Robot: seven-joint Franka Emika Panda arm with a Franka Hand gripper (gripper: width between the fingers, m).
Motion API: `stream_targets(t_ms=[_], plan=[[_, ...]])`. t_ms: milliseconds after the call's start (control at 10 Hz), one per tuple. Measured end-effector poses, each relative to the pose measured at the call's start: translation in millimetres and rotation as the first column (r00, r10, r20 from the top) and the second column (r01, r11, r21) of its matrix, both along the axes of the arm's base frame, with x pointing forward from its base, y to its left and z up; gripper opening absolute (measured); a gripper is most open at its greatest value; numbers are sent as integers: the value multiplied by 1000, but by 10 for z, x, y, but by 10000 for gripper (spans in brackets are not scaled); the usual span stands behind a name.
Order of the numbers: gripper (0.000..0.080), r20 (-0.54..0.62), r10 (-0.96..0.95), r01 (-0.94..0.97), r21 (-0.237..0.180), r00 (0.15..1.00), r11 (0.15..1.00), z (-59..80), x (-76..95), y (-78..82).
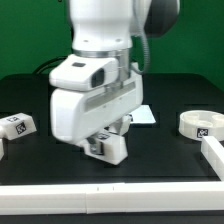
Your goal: Assemble stool
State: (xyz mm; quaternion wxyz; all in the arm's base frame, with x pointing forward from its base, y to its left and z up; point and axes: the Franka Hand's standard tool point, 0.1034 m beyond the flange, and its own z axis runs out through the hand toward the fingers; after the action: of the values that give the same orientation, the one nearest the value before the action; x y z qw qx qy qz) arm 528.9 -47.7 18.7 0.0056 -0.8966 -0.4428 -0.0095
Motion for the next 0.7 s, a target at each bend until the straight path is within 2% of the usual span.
stream_targets(t_ms=[100, 200, 300, 400, 700], plan=[[330, -4, -18, 17, -5, 1000, 1000, 13, -64, -199], [330, -10, -37, 37, -5, 999, 999, -1, -111, -314], [330, -16, -47, 47, -3, 999, 999, -39, -134, -332], [330, -14, -47, 47, -1, 999, 999, -65, -119, -284], [330, 1, -53, 53, 1, 999, 999, -66, -94, -294]])
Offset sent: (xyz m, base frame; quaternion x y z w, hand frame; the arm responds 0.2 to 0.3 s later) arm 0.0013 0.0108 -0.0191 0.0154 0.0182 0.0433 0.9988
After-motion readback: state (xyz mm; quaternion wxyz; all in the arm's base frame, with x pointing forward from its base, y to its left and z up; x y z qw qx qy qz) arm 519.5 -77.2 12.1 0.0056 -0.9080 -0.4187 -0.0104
